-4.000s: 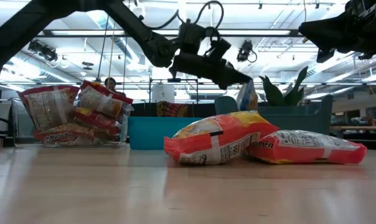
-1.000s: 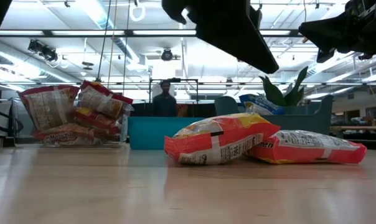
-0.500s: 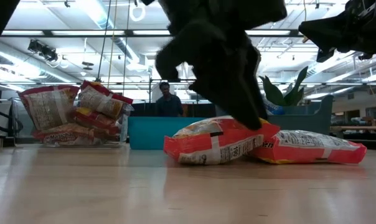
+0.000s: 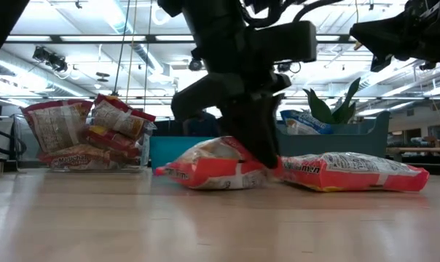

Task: Sort Maruchan noodles
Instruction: Put the orange noodle pack into the blue bin

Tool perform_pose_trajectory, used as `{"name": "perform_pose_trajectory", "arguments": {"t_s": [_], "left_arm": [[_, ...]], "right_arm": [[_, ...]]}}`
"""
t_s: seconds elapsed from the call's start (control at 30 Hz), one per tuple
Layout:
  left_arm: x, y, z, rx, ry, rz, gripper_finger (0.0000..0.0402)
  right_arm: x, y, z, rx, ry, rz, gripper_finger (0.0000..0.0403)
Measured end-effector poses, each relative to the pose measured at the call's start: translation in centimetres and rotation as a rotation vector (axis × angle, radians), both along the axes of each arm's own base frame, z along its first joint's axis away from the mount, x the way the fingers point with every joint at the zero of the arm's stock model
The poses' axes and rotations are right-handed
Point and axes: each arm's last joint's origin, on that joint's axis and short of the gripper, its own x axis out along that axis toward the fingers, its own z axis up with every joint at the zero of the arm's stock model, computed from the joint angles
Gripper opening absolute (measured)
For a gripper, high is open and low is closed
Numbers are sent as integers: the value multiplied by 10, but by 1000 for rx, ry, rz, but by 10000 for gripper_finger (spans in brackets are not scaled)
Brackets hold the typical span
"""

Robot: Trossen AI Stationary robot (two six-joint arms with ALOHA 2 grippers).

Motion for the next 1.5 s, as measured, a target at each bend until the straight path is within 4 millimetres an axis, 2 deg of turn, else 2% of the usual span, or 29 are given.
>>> {"name": "perform_pose_trajectory", "arguments": {"t_s": [0.13, 0.3, 0.53, 0.8, 0.9, 1.07, 1.23, 1.33, 1.5], "left_arm": [[-5, 10, 7, 15, 59, 20, 12], [-12, 28, 27, 29, 81, 63, 8], [-30, 56, 77, 34, 56, 130, 4], [-56, 102, 130, 39, -10, 249, 2], [-62, 125, 141, 62, -22, 293, 2], [-68, 168, 136, 76, 17, 349, 1], [-67, 195, 108, 65, 15, 314, 2], [-69, 203, 93, 80, 23, 301, 2], [-75, 202, 78, 77, 80, 256, 3]], "right_arm": [[0, 0, 0, 0, 1, 0, 55], [0, 0, 0, 0, 1, -2, 55], [0, 0, 0, 0, 0, -1, 55], [0, 0, 0, 0, 1, -1, 55], [0, 0, 0, 0, 1, -1, 55], [0, 0, 0, 0, 0, -1, 55], [0, 0, 0, 0, 2, -1, 55], [0, 0, 0, 0, 0, -1, 55], [0, 0, 0, 0, 0, -1, 55]]}}
